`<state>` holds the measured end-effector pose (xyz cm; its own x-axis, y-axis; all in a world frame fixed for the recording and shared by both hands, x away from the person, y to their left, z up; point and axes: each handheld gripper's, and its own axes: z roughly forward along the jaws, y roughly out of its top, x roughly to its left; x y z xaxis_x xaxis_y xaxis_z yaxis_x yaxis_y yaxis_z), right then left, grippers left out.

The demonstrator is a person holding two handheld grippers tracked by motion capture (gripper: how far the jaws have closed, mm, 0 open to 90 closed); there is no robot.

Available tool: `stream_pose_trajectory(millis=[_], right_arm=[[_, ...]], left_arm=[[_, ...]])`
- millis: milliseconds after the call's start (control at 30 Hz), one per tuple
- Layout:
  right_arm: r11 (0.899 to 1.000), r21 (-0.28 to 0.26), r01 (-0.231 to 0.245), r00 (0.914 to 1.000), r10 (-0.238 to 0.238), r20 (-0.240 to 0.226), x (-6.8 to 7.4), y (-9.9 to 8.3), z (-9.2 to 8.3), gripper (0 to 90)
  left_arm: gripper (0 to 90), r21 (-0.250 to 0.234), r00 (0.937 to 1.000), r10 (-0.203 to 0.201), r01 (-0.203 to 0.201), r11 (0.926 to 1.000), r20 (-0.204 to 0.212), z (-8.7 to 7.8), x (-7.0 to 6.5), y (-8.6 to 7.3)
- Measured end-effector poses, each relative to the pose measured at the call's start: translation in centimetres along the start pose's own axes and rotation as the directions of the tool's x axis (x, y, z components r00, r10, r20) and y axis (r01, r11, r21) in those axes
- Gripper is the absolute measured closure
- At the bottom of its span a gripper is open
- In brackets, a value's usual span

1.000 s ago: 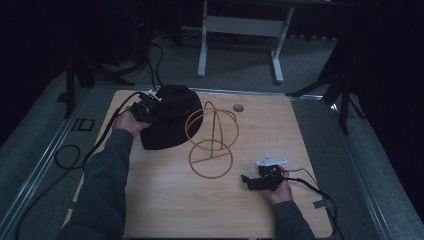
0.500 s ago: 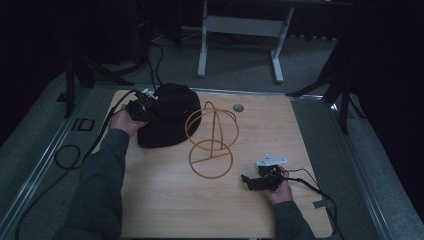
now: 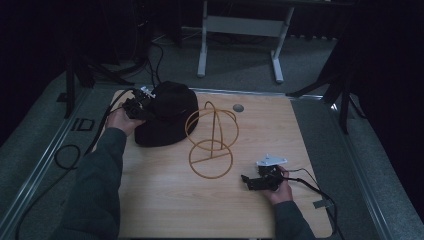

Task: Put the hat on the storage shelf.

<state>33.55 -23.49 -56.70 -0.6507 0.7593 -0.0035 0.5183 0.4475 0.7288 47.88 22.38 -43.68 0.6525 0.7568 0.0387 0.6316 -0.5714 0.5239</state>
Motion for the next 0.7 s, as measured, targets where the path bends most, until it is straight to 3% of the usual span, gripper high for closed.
stream_pose_trajectory(millis=[700], right_arm=[[1.000,0.000,0.000,1.0000,0.000,0.000,0.0,0.0,0.0,13.7]], left_arm=[[88.2,-0.063,0.9988,0.007,-0.004,0.9980,0.049,-2.7,0.8,-0.3]])
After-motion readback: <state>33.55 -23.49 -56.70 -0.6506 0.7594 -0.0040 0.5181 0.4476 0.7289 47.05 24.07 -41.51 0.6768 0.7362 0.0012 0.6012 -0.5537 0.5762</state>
